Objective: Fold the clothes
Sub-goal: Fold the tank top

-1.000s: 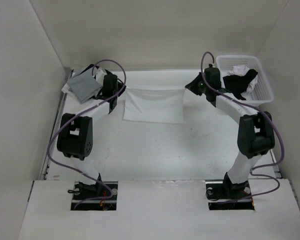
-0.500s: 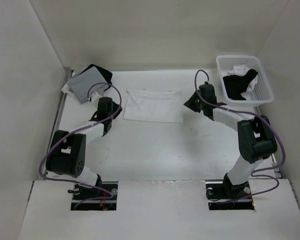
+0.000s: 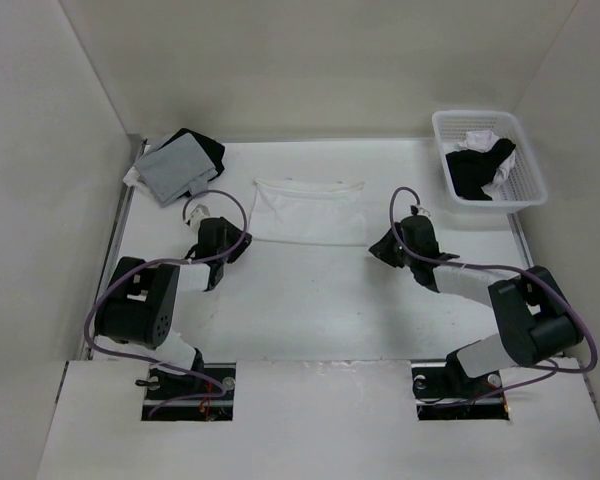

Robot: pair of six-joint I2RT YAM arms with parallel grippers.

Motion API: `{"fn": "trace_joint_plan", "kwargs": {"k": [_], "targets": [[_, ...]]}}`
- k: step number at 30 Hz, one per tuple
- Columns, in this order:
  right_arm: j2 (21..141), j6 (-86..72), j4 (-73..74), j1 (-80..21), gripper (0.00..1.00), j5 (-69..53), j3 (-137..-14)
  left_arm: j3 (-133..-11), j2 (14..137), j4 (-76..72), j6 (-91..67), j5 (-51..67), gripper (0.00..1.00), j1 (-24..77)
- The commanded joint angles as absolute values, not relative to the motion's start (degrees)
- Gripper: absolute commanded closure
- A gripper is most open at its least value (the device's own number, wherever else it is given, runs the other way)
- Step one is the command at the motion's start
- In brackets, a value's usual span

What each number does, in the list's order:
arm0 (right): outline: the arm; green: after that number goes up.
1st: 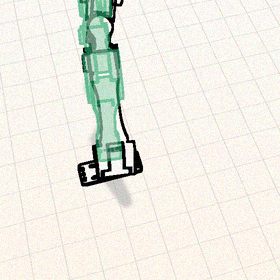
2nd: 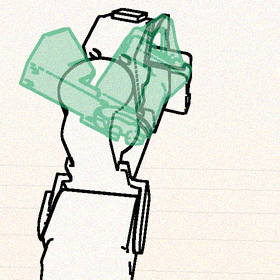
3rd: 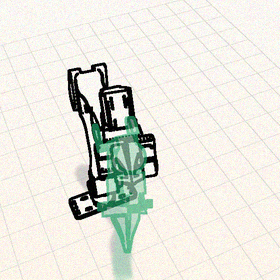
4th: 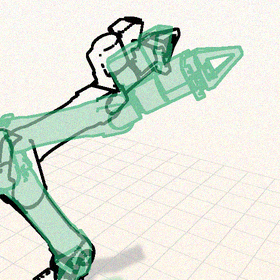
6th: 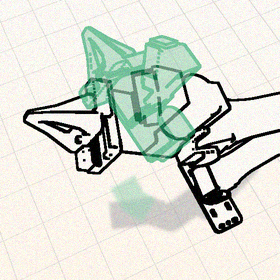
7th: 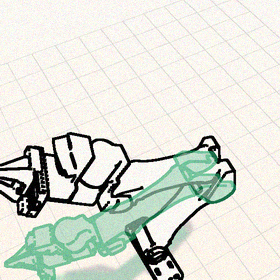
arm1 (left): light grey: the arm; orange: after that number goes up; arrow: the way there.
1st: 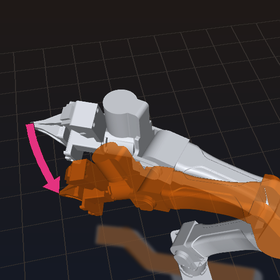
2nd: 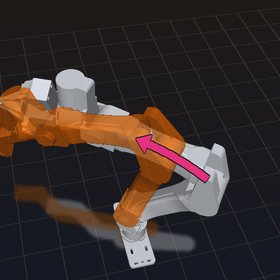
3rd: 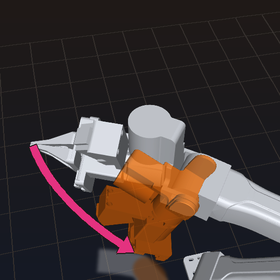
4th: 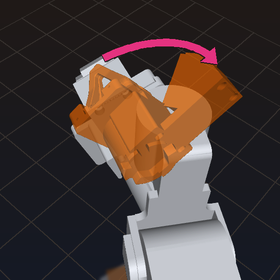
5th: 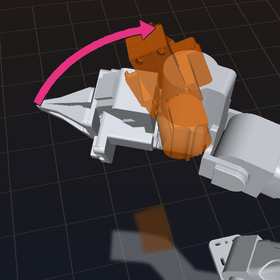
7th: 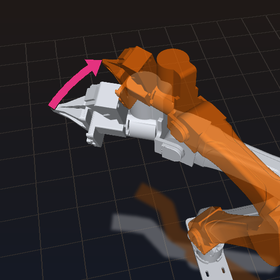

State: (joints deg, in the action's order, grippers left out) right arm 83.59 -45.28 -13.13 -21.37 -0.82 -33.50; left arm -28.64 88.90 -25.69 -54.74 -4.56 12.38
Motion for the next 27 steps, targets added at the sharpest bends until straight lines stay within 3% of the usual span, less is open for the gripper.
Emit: {"fn": "trace_joint_plan", "kwargs": {"k": [1,6,14,27], "targets": [[82.9,-46.3,-19.9,-21.5,0.78,-0.2,-32.1,-30.5,92.4,-29.4,-56.0,-3.3,0.64,12.0],[83.9,-48.0,-23.2,-20.0,0.68,-0.4,-30.1,-32.6,95.5,-29.0,-57.0,-4.5,0.77,12.2],[87.4,-49.6,-24.9,-19.5,0.56,-1.4,-30.8,-33.7,96.5,-27.9,-56.9,-6.9,0.89,11.8],[96.9,-55.2,-30.8,-17.7,0.62,-7.3,-34.1,-33.8,97.8,-28.3,-56.7,-6.5,0.96,12.2]]}}
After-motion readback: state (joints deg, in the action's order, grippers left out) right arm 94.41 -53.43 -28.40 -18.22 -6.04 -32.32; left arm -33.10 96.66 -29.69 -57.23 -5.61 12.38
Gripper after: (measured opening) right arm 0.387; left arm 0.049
